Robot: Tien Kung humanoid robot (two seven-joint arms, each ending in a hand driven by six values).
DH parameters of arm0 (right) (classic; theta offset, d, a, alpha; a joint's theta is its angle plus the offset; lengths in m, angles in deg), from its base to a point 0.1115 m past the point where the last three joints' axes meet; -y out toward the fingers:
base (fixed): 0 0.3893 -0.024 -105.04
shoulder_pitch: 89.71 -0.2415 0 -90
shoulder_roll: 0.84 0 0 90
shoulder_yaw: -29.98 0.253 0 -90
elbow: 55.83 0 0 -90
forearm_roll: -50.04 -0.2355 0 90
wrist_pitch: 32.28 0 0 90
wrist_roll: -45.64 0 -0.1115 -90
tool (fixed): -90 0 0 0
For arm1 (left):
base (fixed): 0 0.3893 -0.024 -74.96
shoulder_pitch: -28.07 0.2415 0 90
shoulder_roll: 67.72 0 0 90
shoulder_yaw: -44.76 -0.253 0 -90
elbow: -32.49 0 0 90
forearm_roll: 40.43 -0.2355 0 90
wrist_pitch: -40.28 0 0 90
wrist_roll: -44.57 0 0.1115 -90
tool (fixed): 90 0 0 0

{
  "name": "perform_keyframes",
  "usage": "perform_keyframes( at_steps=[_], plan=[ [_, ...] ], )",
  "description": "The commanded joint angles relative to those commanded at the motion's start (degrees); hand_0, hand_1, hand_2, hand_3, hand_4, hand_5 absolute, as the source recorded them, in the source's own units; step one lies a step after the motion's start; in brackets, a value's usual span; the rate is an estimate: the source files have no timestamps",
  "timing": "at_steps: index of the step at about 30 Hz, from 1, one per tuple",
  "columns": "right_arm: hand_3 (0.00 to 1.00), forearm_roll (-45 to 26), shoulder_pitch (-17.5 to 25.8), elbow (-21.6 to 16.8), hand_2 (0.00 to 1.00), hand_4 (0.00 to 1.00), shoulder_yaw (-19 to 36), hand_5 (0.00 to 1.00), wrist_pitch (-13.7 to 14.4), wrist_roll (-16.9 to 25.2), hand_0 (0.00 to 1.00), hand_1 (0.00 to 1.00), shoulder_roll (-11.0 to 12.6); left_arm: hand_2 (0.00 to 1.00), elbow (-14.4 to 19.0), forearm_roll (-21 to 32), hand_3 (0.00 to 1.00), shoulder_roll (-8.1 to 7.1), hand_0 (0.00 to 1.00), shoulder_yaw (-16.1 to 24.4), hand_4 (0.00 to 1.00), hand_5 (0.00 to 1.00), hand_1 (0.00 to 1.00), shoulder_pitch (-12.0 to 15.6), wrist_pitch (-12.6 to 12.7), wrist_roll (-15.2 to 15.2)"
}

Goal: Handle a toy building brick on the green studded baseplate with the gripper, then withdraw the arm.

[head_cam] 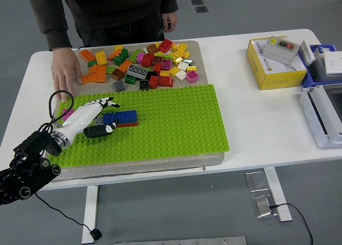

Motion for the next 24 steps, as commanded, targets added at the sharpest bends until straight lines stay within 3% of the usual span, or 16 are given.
perform_keyframes(
  at_steps=[13,19,24],
  plan=[
    [0.636,0.7,-0.1,0.1,0.664,0.607,0.6,0.998,0.1,-0.2,0.589,0.452,0.1,0.998,1.2,-0.8,0.806,-0.97,0.991,0.7,0.576,0.481,0.998,-0.6,-0.4,-0.5],
    [0.636,0.3,-0.1,0.1,0.664,0.607,0.5,0.998,0.2,-0.1,0.590,0.452,0.3,0.998,6.2,-0.9,0.805,-3.86,0.990,1.4,0.580,0.486,0.998,-0.3,-1.6,-1.9],
    [0.632,-0.1,0.2,0.2,0.663,0.607,0.3,0.998,0.3,0.2,0.590,0.452,0.5,0.998,12.6,-0.7,0.798,-7.73,0.989,4.7,0.596,0.516,0.997,1.7,-3.5,-5.0]
  ],
)
